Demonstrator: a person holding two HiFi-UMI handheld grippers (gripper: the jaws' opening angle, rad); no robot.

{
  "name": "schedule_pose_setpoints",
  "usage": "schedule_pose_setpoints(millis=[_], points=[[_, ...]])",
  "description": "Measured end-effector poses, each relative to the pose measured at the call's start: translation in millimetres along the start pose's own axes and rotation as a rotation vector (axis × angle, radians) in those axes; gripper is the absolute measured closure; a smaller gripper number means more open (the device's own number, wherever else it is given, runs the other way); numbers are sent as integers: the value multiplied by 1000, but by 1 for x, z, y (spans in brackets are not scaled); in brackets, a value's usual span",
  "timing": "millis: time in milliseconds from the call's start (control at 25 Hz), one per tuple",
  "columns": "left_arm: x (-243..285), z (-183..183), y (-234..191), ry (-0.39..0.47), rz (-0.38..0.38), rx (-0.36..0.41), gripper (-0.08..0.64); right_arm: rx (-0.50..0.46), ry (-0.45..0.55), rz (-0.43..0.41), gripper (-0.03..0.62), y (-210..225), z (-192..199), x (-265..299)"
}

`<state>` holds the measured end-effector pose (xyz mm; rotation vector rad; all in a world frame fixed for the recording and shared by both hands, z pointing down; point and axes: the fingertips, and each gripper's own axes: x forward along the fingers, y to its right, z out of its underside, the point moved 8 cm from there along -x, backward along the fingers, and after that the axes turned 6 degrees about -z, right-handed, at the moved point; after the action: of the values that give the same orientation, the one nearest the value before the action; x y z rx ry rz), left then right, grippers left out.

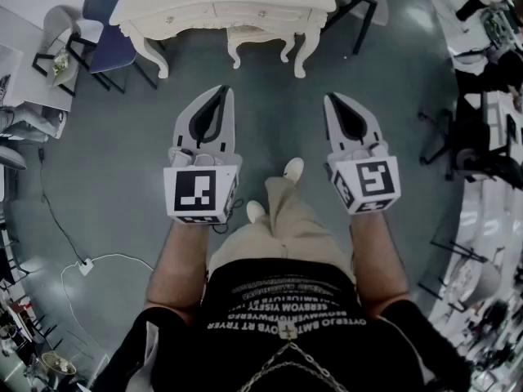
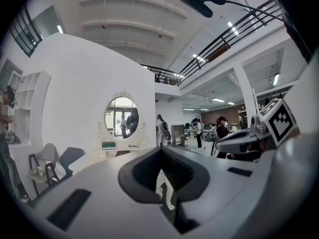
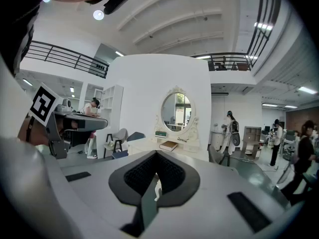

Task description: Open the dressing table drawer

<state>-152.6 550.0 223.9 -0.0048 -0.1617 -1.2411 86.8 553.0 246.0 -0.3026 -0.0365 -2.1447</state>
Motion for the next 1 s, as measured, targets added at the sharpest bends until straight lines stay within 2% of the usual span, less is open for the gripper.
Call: schedule_pose_setpoints(millis=[240,480,800,1000], points=[[31,12,4,4,6,-36,557,4,4,12,591,19,16,23],[55,24,-1,-11,13,3,557,9,26,14,591,34,20,42],[100,10,13,-3,24,-26,557,19,17,-23,591,67,15,58],[128,10,18,-32,32,-16,557,32,14,-36,591,90,17,77]])
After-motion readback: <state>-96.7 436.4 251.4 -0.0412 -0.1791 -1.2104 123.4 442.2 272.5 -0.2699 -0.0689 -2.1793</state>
